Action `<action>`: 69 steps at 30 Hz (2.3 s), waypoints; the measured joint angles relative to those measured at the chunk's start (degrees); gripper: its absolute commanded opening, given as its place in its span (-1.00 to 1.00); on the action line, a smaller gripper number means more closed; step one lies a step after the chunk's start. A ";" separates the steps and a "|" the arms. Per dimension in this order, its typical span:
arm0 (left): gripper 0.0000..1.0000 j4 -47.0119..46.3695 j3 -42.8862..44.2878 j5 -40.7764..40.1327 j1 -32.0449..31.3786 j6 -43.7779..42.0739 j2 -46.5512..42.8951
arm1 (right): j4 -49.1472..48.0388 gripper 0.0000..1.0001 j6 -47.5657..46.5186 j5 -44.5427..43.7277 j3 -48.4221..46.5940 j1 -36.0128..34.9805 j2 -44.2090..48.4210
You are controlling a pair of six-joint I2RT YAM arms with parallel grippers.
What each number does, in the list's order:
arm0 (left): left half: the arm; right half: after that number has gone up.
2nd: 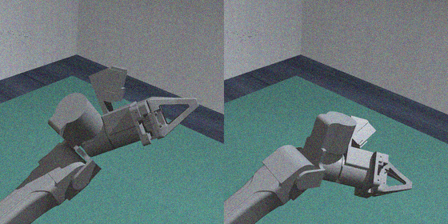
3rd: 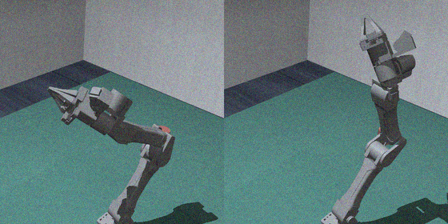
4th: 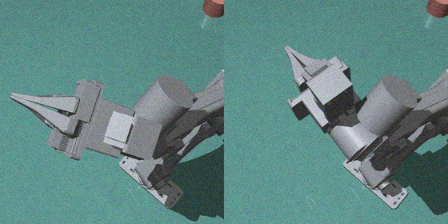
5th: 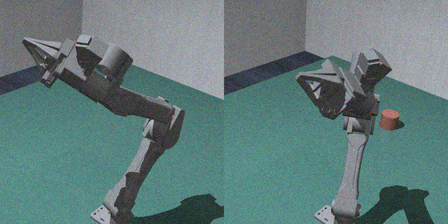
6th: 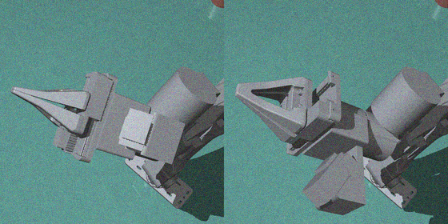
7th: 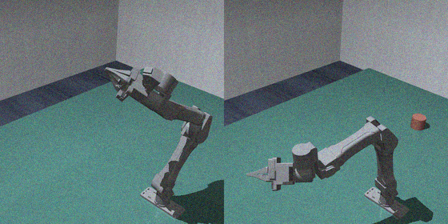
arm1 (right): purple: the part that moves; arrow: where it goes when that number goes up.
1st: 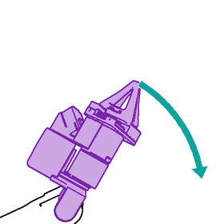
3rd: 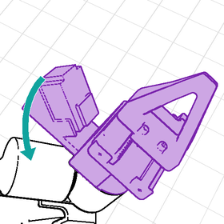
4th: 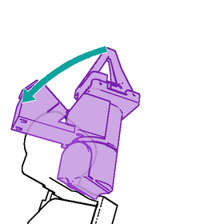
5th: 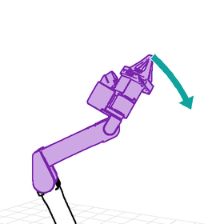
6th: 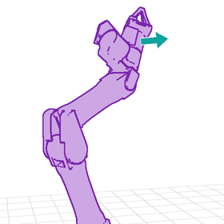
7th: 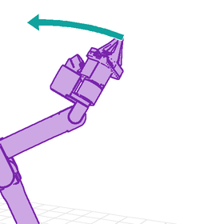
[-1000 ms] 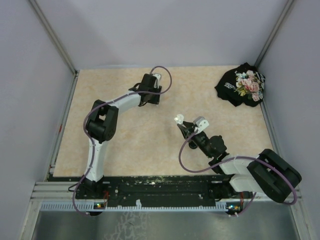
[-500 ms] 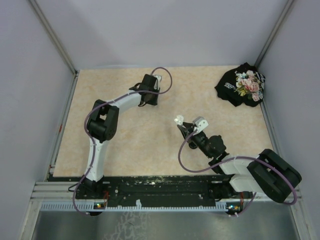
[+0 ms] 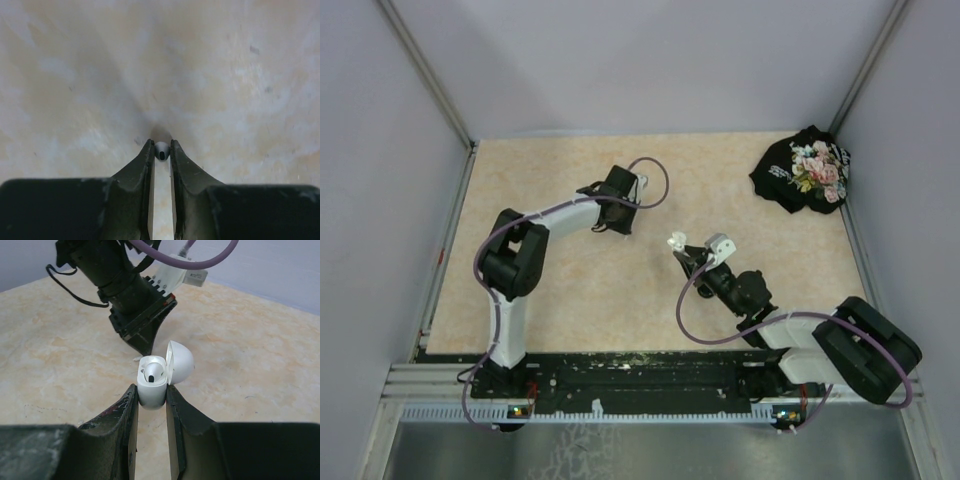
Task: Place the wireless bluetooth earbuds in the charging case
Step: Move the earbud to the center of the board, then pick up the earbud from the center of the board.
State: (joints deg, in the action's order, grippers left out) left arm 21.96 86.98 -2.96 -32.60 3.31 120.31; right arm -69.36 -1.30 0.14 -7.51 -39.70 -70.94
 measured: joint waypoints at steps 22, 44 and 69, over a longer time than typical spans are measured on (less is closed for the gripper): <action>-0.23 10.97 -19.54 -0.68 -7.06 6.36 -15.89 | -1.31 -1.00 1.51 2.19 0.00 0.00 -0.09; -0.33 17.99 -13.94 -4.22 -8.96 10.60 -11.58 | -1.14 -1.00 1.95 2.97 0.00 0.00 -0.07; -0.66 5.03 -23.43 -7.02 -9.64 9.05 -26.56 | 0.48 -1.00 0.76 4.37 -0.48 0.00 3.80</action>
State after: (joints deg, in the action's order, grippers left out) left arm 26.98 63.55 -9.98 -42.24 12.36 93.76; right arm -68.88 -0.54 4.51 -7.99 -39.70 -67.13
